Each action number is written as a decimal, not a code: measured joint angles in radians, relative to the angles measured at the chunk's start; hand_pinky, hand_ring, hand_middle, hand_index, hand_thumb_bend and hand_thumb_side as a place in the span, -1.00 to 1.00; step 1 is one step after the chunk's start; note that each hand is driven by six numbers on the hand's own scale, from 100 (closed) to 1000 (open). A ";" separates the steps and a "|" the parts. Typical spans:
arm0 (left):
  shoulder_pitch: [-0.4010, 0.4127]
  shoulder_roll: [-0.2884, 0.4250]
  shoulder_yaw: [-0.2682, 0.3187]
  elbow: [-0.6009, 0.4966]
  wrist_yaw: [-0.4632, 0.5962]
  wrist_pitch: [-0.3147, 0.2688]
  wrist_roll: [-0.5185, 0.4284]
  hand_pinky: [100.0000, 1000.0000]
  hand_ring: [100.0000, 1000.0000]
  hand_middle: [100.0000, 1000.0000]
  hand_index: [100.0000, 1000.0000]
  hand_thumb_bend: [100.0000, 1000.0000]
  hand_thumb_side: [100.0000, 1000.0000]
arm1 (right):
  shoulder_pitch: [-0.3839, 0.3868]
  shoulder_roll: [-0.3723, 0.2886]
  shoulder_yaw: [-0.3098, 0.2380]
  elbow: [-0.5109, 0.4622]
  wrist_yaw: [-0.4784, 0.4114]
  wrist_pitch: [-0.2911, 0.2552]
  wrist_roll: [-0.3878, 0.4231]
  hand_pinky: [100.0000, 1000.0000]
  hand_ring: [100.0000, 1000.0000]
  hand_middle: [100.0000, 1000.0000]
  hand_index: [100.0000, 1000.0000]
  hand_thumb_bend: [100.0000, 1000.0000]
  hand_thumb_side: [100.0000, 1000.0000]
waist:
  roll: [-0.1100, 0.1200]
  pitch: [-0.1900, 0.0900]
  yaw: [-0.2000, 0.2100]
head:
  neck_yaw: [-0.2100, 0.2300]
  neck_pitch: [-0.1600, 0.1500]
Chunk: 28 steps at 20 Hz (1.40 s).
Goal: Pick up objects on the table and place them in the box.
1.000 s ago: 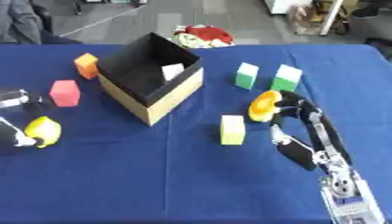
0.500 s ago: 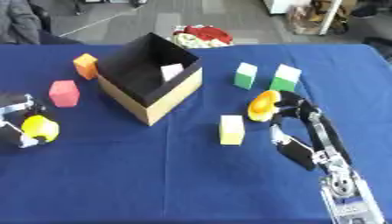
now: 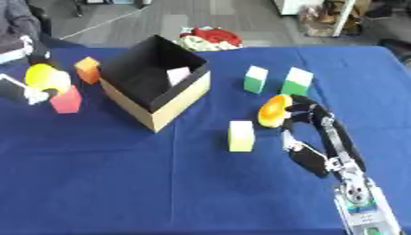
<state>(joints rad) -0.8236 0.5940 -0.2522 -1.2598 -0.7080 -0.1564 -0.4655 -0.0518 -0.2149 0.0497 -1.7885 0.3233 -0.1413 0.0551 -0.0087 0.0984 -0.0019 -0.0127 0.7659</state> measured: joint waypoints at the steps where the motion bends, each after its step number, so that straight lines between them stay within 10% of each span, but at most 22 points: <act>1: -0.028 -0.033 -0.003 0.037 -0.028 -0.001 0.027 0.27 -0.07 -0.14 0.25 -0.44 -1.00 | -0.004 0.000 0.003 0.001 -0.001 -0.001 0.003 0.59 0.25 0.34 0.78 -1.00 -0.81 | 0.000 0.000 -0.009 | 0.002 0.000; 11: -0.139 -0.269 0.016 0.320 -0.264 -0.058 0.244 0.39 0.05 -0.01 0.38 -0.23 -1.00 | -0.028 0.001 0.029 0.002 -0.019 -0.007 0.027 0.59 0.25 0.34 0.78 -1.00 -0.80 | -0.006 0.001 -0.063 | 0.029 0.000; 15: -0.147 -0.312 0.021 0.354 -0.290 -0.069 0.278 0.54 0.41 0.40 0.68 0.33 -0.40 | -0.032 0.002 0.031 0.002 -0.021 -0.007 0.030 0.59 0.25 0.34 0.78 -1.00 -0.79 | -0.006 0.008 -0.072 | 0.037 0.000; 20: -0.145 -0.316 0.025 0.352 -0.284 -0.066 0.298 0.60 0.51 0.54 0.78 0.59 -0.05 | -0.033 0.007 0.031 0.002 -0.022 -0.007 0.031 0.59 0.25 0.34 0.78 -1.00 -0.79 | -0.006 0.008 -0.072 | 0.037 0.000; 28: -0.122 -0.185 0.050 0.198 -0.049 -0.050 0.222 0.59 0.43 0.44 0.71 0.34 -0.25 | -0.027 0.007 0.025 0.003 -0.022 -0.006 0.026 0.59 0.25 0.34 0.78 -1.00 -0.79 | -0.006 0.008 -0.050 | 0.027 0.000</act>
<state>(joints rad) -0.9459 0.4091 -0.2025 -1.0623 -0.7573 -0.2065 -0.2435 -0.0787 -0.2076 0.0743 -1.7859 0.3015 -0.1471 0.0812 -0.0147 0.1060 -0.0516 0.0141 0.7659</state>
